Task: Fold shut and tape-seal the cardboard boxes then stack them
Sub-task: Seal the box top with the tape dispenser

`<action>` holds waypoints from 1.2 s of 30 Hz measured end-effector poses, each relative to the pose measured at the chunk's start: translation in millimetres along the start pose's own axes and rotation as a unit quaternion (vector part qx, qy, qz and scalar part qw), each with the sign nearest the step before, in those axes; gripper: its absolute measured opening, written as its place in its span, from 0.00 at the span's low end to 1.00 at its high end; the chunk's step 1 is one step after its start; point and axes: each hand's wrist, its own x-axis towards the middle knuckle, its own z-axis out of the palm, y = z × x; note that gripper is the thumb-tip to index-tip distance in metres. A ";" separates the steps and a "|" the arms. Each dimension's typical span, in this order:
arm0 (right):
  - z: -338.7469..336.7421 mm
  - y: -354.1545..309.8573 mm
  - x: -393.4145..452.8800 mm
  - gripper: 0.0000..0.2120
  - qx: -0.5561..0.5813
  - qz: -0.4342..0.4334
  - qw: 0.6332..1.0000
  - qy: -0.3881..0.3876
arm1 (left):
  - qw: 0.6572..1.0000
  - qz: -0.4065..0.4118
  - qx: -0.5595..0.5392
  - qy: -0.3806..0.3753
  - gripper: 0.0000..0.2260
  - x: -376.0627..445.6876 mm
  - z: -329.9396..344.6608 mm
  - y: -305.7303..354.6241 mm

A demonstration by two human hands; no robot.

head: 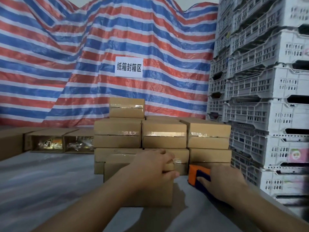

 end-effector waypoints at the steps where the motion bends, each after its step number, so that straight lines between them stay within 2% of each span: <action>1: -4.1 -0.8 -0.4 0.26 -0.009 0.004 1.000 -0.010 | 1.000 0.001 0.001 0.002 0.29 0.0 0.1 0.0; 4: -27.4 -8.4 1.9 0.33 0.024 0.012 1.000 -0.011 | 1.000 0.001 0.006 0.005 0.28 0.7 0.6 0.8; 6: -44.5 -19.3 10.3 0.34 0.188 -0.016 0.981 0.044 | 1.000 0.000 0.014 0.006 0.27 1.0 1.2 1.7; 7: -52.2 -27.4 16.4 0.31 0.323 -0.028 0.944 0.055 | 1.000 -0.001 0.016 0.008 0.27 1.0 1.5 2.0; 9: -63.7 -50.0 30.2 0.28 0.582 -0.025 0.813 -0.003 | 1.000 0.000 0.019 0.016 0.26 0.6 1.8 2.0; 10: -65.0 -62.6 35.5 0.28 0.668 -0.020 0.742 -0.051 | 1.000 0.002 0.021 0.020 0.26 0.2 2.1 2.0; 11: -62.8 -75.2 39.6 0.29 0.719 -0.017 0.688 -0.094 | 0.999 0.004 0.022 0.024 0.26 -0.2 2.3 2.2; 14: -53.9 -104.4 44.5 0.32 0.793 -0.006 0.592 -0.143 | 0.999 0.010 0.016 0.035 0.25 -0.7 3.2 2.9; 17: -38.1 -109.1 46.6 0.33 0.830 0.026 0.541 -0.133 | 0.999 0.013 0.007 0.042 0.28 -1.0 3.5 2.8; 18: -33.3 -108.5 43.3 0.32 0.834 0.036 0.533 -0.142 | 0.999 0.013 0.005 0.047 0.30 -1.0 3.9 2.4; 21: -17.1 -108.7 30.5 0.24 0.822 0.062 0.541 -0.165 | 0.998 -0.010 -0.005 0.057 0.39 -1.3 7.0 -0.6; 23: -10.3 -109.5 26.2 0.24 0.836 0.064 0.519 -0.169 | 0.999 -0.012 -0.016 0.048 0.45 -2.6 6.2 -1.3; 25: -7.8 -108.9 25.5 0.25 0.846 0.051 0.506 -0.162 | 0.993 -0.006 -0.107 0.045 0.44 -3.9 -1.0 -3.3; 27: -11.6 -108.8 24.9 0.23 0.848 0.038 0.507 -0.151 | 0.960 -0.021 -0.274 0.058 0.41 -7.2 -12.0 -10.6; 28: -14.4 -107.8 25.6 0.22 0.844 0.033 0.516 -0.142 | 0.938 -0.037 -0.333 0.088 0.38 -11.5 -18.4 -17.1; 30: -23.1 -103.9 27.7 0.22 0.831 0.040 0.543 -0.114 | 0.914 -0.085 -0.352 0.182 0.30 -25.2 -30.4 -33.8; 31: -26.8 -101.0 28.9 0.23 0.824 0.046 0.557 -0.090 | 0.905 -0.108 -0.347 0.221 0.29 -32.6 -32.8 -43.9; 33: -32.4 -99.2 30.2 0.26 0.808 0.037 0.585 -0.066 | 0.873 -0.173 -0.369 0.268 0.36 -47.7 -28.7 -64.4; 34: -32.6 -100.3 29.5 0.28 0.798 0.034 0.598 -0.067 | 0.850 -0.211 -0.400 0.271 0.38 -53.2 -23.3 -72.2; 36: -28.6 -108.1 26.1 0.31 0.794 0.037 0.599 -0.096 | 0.792 -0.279 -0.486 0.242 0.37 -59.4 -7.7 -82.0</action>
